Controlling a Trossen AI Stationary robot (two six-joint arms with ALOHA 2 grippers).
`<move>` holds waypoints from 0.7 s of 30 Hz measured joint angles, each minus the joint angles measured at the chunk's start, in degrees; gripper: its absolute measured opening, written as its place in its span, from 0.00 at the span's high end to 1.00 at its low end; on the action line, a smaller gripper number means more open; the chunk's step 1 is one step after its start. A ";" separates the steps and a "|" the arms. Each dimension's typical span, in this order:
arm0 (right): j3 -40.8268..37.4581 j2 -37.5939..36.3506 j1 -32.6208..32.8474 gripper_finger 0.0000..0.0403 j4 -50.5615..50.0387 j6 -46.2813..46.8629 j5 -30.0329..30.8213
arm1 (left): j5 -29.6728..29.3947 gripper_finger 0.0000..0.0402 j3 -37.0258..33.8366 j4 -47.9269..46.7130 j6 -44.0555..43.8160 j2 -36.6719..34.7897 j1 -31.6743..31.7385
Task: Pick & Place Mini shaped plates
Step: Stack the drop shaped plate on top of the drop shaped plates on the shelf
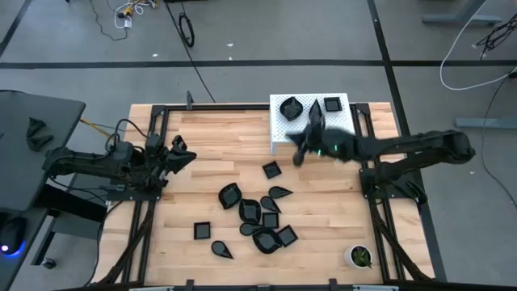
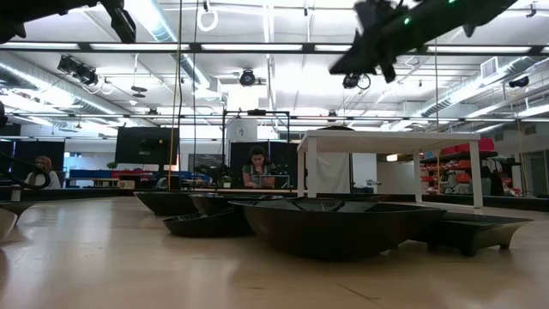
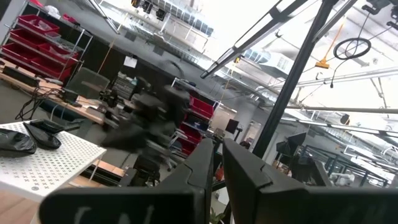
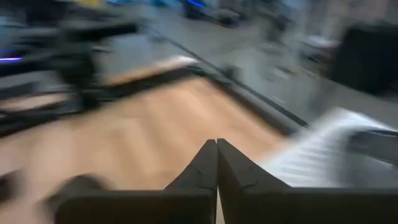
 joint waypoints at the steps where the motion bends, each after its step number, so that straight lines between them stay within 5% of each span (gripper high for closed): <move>1: -1.49 0.15 2.57 0.99 2.72 -0.29 -0.16 | -0.01 0.90 0.00 -0.03 0.00 0.01 0.00; 10: -11.73 0.48 12.33 0.99 14.31 19.42 -2.13 | 0.00 0.90 0.00 0.00 0.00 0.00 -0.01; 21: -5.02 1.54 18.58 0.75 -7.99 45.65 -15.92 | 0.00 0.90 0.01 0.00 0.00 0.01 0.00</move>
